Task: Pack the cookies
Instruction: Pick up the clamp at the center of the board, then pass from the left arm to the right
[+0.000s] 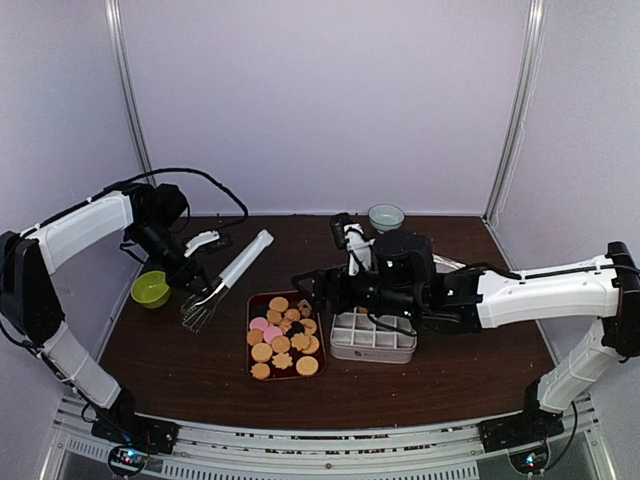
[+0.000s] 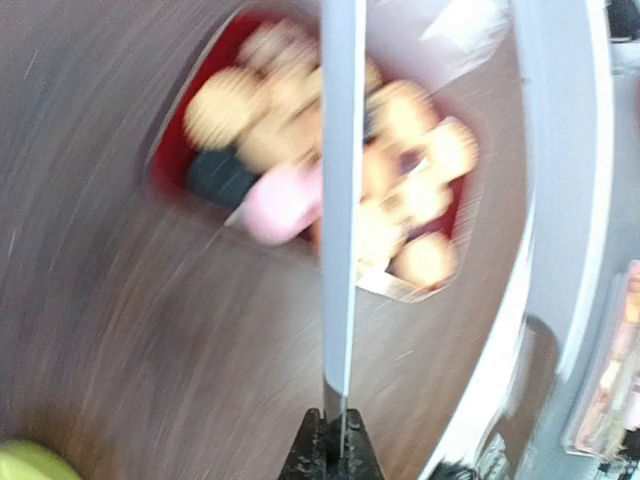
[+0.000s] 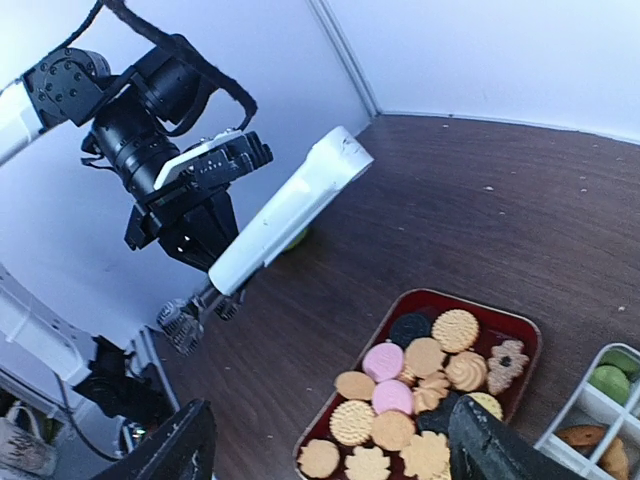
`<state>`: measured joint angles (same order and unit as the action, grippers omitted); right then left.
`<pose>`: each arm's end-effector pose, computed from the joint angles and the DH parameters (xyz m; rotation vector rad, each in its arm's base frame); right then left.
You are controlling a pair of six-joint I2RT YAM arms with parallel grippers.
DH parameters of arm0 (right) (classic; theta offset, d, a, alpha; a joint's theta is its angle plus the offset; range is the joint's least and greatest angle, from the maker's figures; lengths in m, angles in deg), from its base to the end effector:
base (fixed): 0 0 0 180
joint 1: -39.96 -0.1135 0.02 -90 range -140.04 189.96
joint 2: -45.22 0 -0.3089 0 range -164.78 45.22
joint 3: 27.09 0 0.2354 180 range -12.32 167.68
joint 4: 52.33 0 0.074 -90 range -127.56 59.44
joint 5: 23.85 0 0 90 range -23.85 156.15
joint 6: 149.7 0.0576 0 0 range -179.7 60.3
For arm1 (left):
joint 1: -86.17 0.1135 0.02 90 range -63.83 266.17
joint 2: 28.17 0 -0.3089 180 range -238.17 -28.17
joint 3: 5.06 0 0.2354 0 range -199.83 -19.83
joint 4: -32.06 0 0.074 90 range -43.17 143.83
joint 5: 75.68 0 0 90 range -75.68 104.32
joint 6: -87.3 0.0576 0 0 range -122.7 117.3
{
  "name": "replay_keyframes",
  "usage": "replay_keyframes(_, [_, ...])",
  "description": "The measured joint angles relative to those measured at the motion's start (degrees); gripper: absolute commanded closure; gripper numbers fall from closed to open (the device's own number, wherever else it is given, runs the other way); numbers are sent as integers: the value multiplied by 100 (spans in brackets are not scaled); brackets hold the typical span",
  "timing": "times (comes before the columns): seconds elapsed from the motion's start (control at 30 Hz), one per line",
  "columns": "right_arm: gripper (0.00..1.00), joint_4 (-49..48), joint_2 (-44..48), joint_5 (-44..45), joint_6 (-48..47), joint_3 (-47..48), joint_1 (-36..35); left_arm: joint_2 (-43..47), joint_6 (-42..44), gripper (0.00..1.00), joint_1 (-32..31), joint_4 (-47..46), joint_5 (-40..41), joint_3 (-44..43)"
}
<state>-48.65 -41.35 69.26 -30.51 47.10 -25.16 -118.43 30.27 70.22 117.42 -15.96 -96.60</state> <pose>0.1534 0.3233 0.3350 -0.5773 1.9127 1.0656 0.2511 -0.1020 0.3046 1.2249 2.5957 -0.7460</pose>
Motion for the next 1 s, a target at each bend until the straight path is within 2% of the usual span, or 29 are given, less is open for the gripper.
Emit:
replay_keyframes(0.27, [15, -1445, -181, -1939, 769, -33, 280, 68, 365, 100, -1051, 769, -1797, -632])
replay_keyframes(0.43, [21, -2072, -614, -2752, 1180, 227, 282, 70, 654, 100, -1241, 1104, -2393, -737])
replay_keyframes(0.73, [38, -2730, -1029, -3606, 1696, 501, 319, 70, 1119, 100, -1272, 1578, -2649, -734])
replay_keyframes(1.0, [46, -2909, -1032, -3893, 1908, 542, 474, 70, 1211, 100, -1279, 1602, -2531, -730])
